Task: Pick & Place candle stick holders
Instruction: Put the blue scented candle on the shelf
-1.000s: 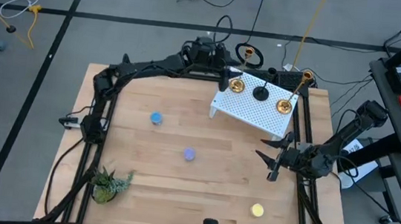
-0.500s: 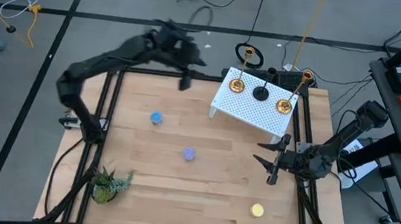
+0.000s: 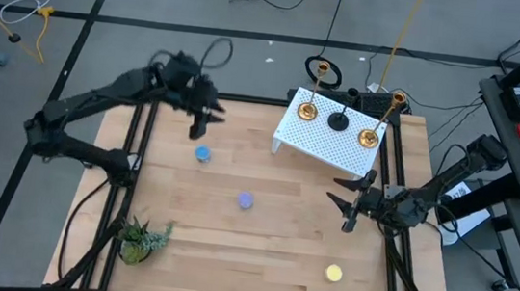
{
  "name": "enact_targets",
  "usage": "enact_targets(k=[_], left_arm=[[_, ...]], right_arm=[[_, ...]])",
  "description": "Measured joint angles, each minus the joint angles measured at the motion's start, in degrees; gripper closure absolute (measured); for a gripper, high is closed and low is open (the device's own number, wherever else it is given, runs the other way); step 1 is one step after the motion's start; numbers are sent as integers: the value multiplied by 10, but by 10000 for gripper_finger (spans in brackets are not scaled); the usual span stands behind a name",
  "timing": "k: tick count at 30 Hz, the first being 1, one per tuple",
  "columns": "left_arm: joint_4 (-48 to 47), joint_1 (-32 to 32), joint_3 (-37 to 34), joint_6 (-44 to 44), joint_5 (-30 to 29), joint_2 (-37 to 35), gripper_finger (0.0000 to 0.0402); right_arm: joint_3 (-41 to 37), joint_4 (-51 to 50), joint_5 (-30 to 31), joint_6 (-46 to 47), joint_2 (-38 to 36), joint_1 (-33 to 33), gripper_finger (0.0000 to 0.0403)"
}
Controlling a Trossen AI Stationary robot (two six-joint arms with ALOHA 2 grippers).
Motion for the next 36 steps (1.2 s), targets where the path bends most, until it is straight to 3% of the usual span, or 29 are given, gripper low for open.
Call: enact_targets(k=[5, 11, 14, 20, 27, 36], left_arm=[[64, -1, -158, -58, -10, -35, 266], [88, -1, -261, -123, -48, -43, 266], [87, -6, -272, -159, -54, -37, 266], [57, -29, -273, -231, -153, -30, 266], [48, -87, -273, -262, -155, 6, 266], [63, -144, -273, -311, -224, 66, 266]], right_arm=[[0, -1, 0, 49, 2, -4, 206], [0, 0, 0, 53, 1, -3, 206], [0, 0, 0, 52, 1, -3, 207], [0, 0, 0, 52, 2, -3, 206], [0, 0, 0, 38, 2, -3, 206], [0, -1, 0, 11, 2, -3, 206]])
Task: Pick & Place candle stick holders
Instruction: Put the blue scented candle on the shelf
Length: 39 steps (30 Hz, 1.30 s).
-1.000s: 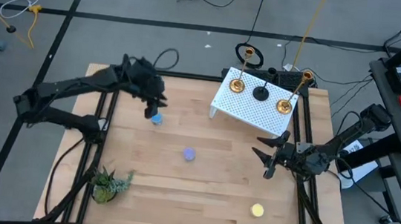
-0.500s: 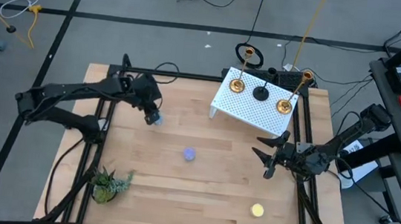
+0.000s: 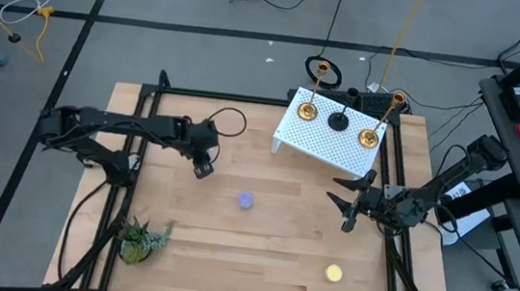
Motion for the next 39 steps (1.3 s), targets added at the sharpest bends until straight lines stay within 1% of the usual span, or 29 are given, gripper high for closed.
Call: enact_targets(k=[3, 7, 11, 13, 16, 22, 26, 28, 34, 37, 39], left_arm=[[5, 3, 0, -15, -15, 15, 266], [17, 5, 0, -24, -15, 39, 266], [23, 5, 1, -18, -16, 55, 266], [25, 5, 1, -7, -19, 57, 273], [25, 5, 1, 2, -19, 57, 301], [25, 4, 1, 5, -42, 57, 388], [26, 4, 1, 4, -46, 57, 390], [22, 2, 7, 2, -36, 58, 394], [22, -33, 62, -12, -13, 58, 397], [20, -60, 109, -13, 9, 58, 397], [21, -77, 144, -6, 11, 58, 398]], right_arm=[[0, 0, 0, -6, 0, 0, 206], [0, 0, 0, -30, 0, 0, 206], [0, 0, 0, -28, 0, 0, 206], [0, -5, 0, -21, 0, 0, 206], [0, -14, 0, -13, 0, 0, 206], [0, -36, 0, 10, 0, 0, 206], [0, -35, 0, 15, 0, 0, 206], [0, -30, 0, 15, 0, 0, 206], [0, -29, 0, 15, 0, 0, 206], [0, -22, 1, 15, 0, 0, 206], [0, -18, 1, 14, 0, 0, 206]])
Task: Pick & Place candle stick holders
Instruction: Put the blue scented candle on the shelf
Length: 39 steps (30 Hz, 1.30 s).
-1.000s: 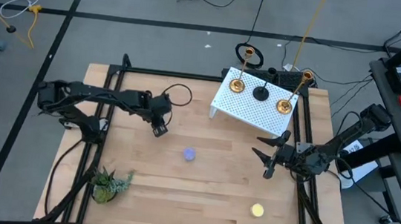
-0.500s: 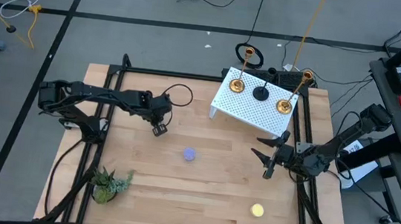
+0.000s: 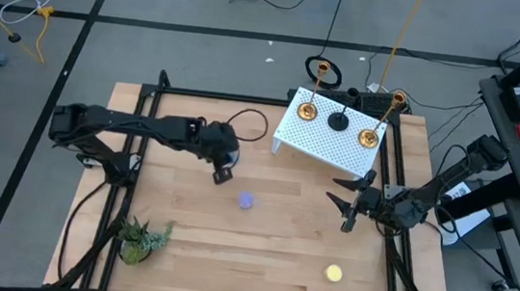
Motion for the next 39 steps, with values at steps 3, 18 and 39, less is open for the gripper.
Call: enact_targets(k=[3, 18, 39], left_arm=[[1, -19, 60, 24, -1, 5, 399], [19, -28, 368, 171, -9, 198, 400], [-97, 70, 549, 150, 18, 346, 396]], right_arm=[[0, 12, 0, -7, 0, 0, 206], [0, 16, -1, -34, 0, 0, 206], [0, -93, 1, -18, 0, 0, 206]])
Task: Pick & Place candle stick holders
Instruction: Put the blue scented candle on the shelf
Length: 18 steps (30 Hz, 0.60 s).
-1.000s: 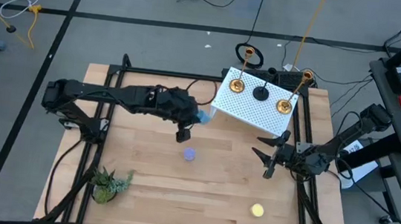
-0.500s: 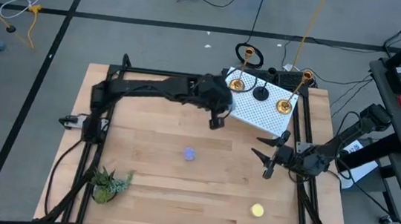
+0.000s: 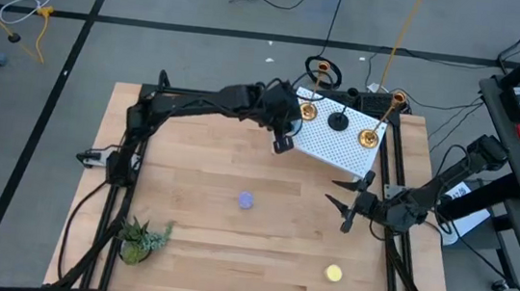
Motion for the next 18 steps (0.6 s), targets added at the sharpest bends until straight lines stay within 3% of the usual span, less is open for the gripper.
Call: enact_targets(k=[5, 18], left_arm=[[0, 2, 0, -1, 33, 7, 394], [56, -3, -1, 45, 31, 18, 385]], right_arm=[[0, 0, 0, 4, 0, 0, 206], [-6, -4, -1, 4, 0, 0, 206]])
